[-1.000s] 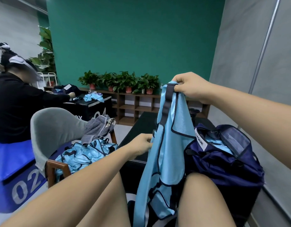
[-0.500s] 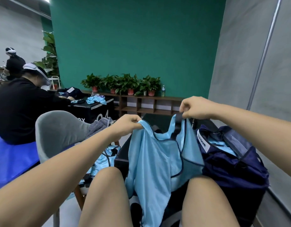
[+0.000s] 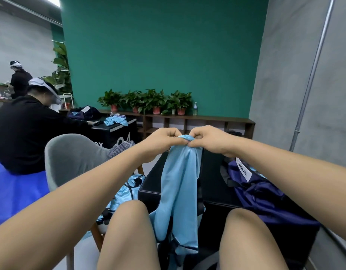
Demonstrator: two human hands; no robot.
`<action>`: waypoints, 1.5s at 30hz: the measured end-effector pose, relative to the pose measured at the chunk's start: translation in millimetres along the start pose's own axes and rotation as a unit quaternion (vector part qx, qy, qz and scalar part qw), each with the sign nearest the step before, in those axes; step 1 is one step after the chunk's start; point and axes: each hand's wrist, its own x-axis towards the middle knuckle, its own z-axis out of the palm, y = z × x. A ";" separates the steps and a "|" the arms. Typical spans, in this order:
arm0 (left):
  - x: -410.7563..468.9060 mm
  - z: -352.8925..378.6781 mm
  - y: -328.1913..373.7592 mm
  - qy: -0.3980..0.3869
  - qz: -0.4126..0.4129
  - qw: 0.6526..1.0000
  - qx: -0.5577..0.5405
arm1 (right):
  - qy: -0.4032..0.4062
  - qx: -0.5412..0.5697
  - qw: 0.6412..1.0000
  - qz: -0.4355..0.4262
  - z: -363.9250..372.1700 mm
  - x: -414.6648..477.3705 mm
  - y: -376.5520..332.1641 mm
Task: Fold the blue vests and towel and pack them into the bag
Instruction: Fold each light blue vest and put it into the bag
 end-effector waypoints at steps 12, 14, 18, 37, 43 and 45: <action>-23.5 -47.3 -20.3 -0.032 -0.057 0.998 -0.011 | 0.057 -0.021 0.998 0.016 -73.0 -14.2 12.7; -25.3 -56.7 -19.3 -0.011 -0.058 0.998 -0.012 | 0.053 -0.028 0.998 0.022 -78.5 -20.7 18.4; -24.6 -68.0 -13.0 0.012 -0.052 0.998 -0.025 | -0.002 -0.024 0.999 0.043 -78.4 -29.2 31.7; 2.3 4.0 48.0 -0.049 -0.027 0.998 0.006 | -0.118 0.277 0.952 0.061 -3.2 -17.6 -8.9; -1.5 -2.2 21.5 -0.047 -0.063 0.996 0.049 | -0.085 0.255 0.962 0.045 -20.7 -13.7 -4.5; -4.6 -5.1 9.6 -0.052 -0.051 0.996 0.053 | -0.077 0.266 0.960 0.032 -30.9 -15.4 -2.9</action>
